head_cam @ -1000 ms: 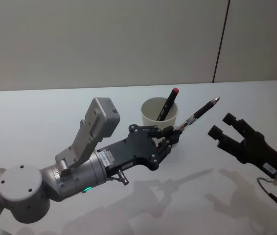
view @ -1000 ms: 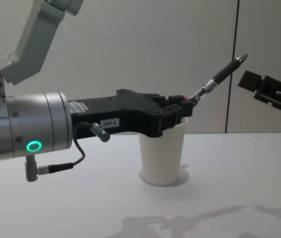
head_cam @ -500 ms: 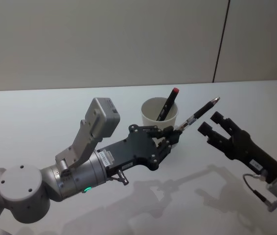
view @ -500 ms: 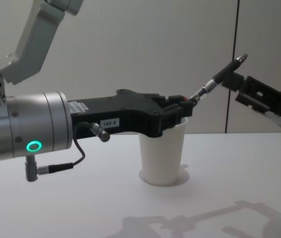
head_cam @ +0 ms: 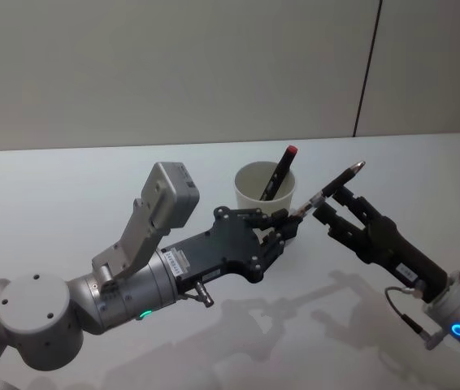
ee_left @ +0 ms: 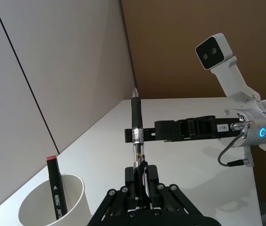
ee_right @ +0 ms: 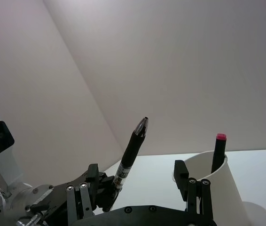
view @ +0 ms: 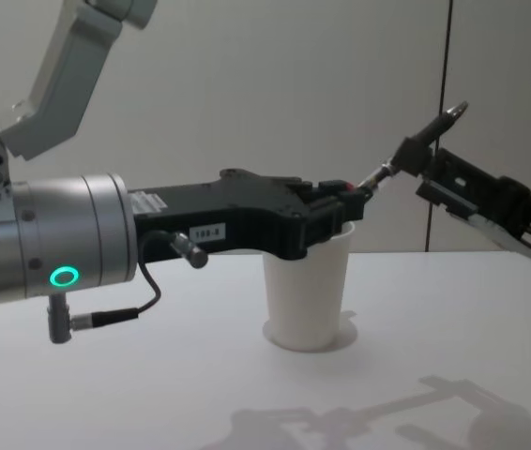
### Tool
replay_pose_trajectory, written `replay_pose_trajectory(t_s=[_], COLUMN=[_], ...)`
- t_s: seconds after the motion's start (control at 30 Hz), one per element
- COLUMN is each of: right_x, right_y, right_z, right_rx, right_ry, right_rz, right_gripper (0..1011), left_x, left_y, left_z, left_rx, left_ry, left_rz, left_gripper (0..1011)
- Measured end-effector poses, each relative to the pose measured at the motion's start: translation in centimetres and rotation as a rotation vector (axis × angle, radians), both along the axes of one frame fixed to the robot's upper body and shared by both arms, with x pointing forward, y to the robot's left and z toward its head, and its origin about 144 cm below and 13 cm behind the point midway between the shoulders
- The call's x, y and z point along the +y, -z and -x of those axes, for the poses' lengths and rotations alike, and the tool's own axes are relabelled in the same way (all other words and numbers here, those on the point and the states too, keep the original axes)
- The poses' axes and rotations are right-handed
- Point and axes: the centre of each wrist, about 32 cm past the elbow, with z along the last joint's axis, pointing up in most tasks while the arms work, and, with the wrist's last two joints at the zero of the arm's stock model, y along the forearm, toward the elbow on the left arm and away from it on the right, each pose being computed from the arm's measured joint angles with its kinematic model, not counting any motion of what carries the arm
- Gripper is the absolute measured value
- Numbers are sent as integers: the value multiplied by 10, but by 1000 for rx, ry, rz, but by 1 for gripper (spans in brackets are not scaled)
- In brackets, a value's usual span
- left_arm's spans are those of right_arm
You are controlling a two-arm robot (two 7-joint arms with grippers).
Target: Place the pen into the pen holder.
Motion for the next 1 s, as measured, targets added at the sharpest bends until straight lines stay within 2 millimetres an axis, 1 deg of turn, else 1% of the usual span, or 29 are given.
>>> replay_pose_trajectory(t_s=[0.4,1.0], right_x=[6,4], right_y=[3,5], right_z=[-3,-4], right_rx=[-28,-57], right_ry=[-17,-16], right_rz=[-44,-106], right_gripper=[1001,1001], left_x=[0,0], left_y=[0,0], left_z=[0,0], left_rx=[0,0], left_ry=[0,0], left_rz=[0,0], left_gripper=[175,175])
